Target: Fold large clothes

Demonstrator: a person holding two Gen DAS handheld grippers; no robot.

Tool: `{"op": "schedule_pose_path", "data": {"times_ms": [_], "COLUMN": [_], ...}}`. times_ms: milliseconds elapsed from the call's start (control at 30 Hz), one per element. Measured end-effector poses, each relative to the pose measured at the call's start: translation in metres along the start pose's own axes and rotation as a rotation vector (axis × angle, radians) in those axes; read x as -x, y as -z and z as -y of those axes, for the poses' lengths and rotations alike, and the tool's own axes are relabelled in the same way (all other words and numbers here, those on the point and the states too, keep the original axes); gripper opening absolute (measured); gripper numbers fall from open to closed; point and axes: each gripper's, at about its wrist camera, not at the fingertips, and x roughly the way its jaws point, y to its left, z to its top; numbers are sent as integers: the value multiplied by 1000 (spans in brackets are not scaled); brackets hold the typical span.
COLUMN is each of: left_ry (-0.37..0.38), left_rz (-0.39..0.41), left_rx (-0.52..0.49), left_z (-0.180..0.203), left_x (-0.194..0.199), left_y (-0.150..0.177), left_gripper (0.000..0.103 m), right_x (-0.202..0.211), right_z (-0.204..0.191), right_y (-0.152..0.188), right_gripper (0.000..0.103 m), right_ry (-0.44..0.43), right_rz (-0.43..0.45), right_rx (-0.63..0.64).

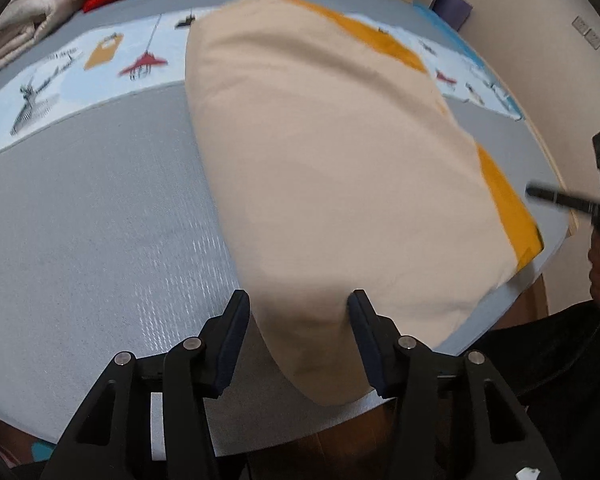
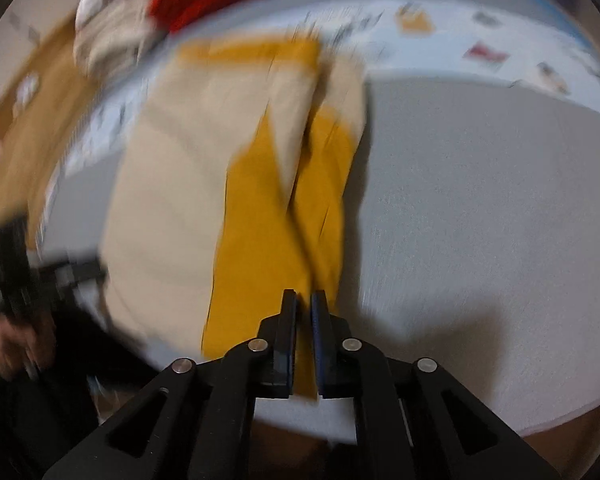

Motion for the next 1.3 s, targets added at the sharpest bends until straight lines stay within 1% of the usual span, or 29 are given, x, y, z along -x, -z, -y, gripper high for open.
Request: {"op": "schedule_pose_path", "data": {"times_ms": [67, 100, 133, 167, 233, 267, 367, 500, 667, 767, 833, 900, 933, 967, 1000, 1033, 1067, 1133, 1167, 1233, 1267, 1300], "left_ry": [6, 7, 4, 2, -1, -6, -11, -16, -13, -9, -7, -5, -2, 7, 18, 26, 31, 10, 3, 18, 29, 38], "left_rz": [13, 14, 12, 6, -8, -11, -14, -17, -22, -23, -23, -23, -24, -25, -26, -28, -30, -32, -34, -38, -41, -42], "left_rx": [9, 16, 20, 23, 25, 21, 9, 2, 5, 8, 8, 7, 6, 6, 4, 2, -7, -29, -31, -13, 2, 14], "left_z": [-4, -6, -5, -5, -6, -5, -1, 2, 1, 0, -1, -1, -1, -1, 0, 1, 3, 8, 8, 5, 2, 0], "left_x": [3, 3, 2, 0, -5, -6, -9, -13, -16, -16, -16, -16, -16, -16, -17, -17, -17, -18, -18, -17, -16, -16], "left_y": [-2, -3, -4, -6, -8, -8, -9, -10, -11, -11, -11, -11, -12, -13, -13, -13, -13, -12, -11, -11, -11, -11], "left_gripper": [48, 48, 48, 48, 48, 48, 48, 48, 49, 49, 49, 49, 50, 51, 51, 52, 52, 52, 52, 52, 52, 52], "right_x": [21, 25, 29, 28, 20, 11, -13, -50, -93, -112, -117, -113, -109, -98, -92, -90, -94, -105, -111, -113, -111, -106], "right_z": [2, 2, 1, 0, -4, -6, -10, -10, -2, -1, -3, -8, -9, -8, -1, 4, 10, 15, 15, 5, 2, -2], "right_y": [-12, -16, -21, -26, -35, -43, -64, -94, -124, -136, -141, -147, -149, -151, -151, -150, -148, -145, -144, -145, -144, -143], "right_gripper": [14, 16, 21, 27, 32, 32, 32, 32, 32, 32, 32, 5, 3, 2, 2, 2, 2, 2, 2, 4, 7, 13], "right_ry": [16, 22, 28, 26, 13, 5, -14, -57, -66, -80, -99, -110, -101, -96, -107, -96, -37, 23, 35, 73, 92, 112], "right_rz": [145, 178, 217, 237, 233, 217, 169, 122, 86, 67, 71, 108, 136, 198, 231, 236, 220, 164, 140, 133, 139, 150], "right_rx": [-27, -30, -37, -44, -53, -59, -88, -164, -259, -287, -280, -236, -218, -220, -256, -285, -316, -339, -336, -282, -261, -244]}}
